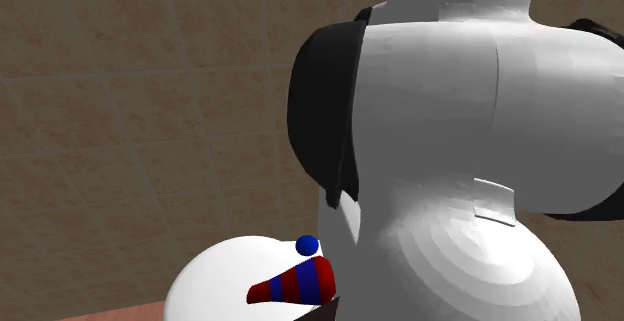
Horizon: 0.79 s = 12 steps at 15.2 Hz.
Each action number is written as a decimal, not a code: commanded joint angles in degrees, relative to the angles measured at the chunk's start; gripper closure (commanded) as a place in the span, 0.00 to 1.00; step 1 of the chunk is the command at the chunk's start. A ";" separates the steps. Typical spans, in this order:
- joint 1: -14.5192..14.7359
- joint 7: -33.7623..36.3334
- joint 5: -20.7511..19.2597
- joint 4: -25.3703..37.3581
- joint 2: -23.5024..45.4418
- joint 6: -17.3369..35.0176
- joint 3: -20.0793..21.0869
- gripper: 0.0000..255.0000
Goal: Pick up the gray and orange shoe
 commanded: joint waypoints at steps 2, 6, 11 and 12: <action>-1.77 -5.20 4.55 5.12 7.65 -0.28 -1.89 0.00; -2.62 -7.09 6.30 4.94 10.23 1.51 -1.91 0.00; -2.79 -8.34 7.49 2.85 11.60 4.51 -1.70 0.00; -2.79 -8.34 7.49 2.85 11.60 4.51 -1.70 0.00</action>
